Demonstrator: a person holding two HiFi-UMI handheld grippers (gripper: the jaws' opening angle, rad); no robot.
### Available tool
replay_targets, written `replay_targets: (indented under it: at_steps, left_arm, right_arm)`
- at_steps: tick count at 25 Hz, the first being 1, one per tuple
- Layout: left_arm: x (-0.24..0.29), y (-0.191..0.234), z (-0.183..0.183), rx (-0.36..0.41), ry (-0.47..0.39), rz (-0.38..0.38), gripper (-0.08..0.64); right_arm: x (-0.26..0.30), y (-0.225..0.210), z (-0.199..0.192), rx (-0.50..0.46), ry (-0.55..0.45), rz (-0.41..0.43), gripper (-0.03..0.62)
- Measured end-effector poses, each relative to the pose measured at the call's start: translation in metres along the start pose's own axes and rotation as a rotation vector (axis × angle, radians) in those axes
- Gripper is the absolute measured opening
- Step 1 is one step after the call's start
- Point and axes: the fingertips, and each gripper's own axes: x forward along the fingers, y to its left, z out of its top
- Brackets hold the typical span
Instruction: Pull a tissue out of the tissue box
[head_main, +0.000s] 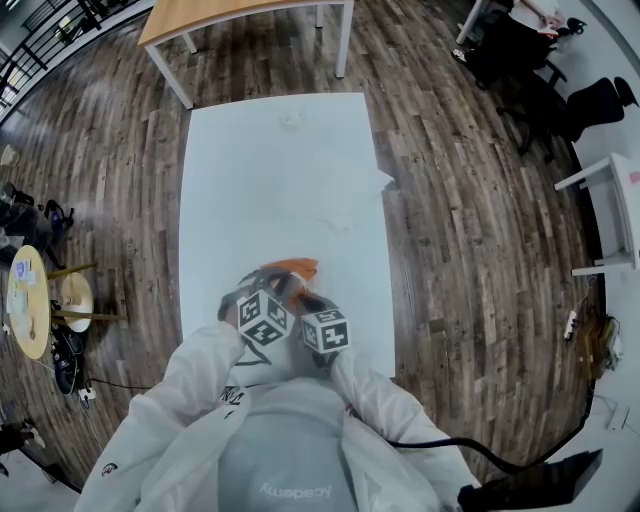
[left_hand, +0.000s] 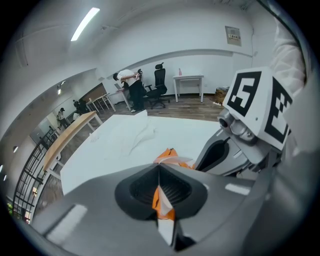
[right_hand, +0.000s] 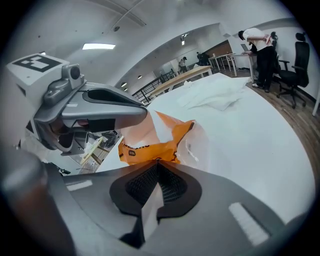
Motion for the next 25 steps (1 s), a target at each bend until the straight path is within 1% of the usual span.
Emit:
replay_targets:
  at_steps: [5,8,12,19,25]
  left_arm:
    - [-0.0017,0.0026,-0.0012,-0.001,-0.001,0.011,0.006]
    - [-0.0016,0.0012,-0.0018,-0.008,0.001,0.003,0.024]
    - [-0.0016,0.0012,-0.0021,-0.015,0.003,0.006,0.008]
    - [0.002,0.0054,-0.0036,-0.01,0.016,0.018,0.021]
    - [0.0044,0.0037,-0.0045,-0.016,0.02,0.017,0.014]
  right_arm:
    - [0.001,-0.0012,0.0006,0.003,-0.001,-0.004,0.002]
    - [0.0007,-0.0005,0.0015,0.003,-0.001,-0.004,0.002]
    - [-0.0004,0.0005,0.0024,0.003,-0.001,-0.003,0.002]
    - [-0.0009,0.0017,0.0032,0.002,0.0,-0.001,0.002]
    - [-0.0017,0.0004,0.0019,0.002,-0.002,0.001,0.002]
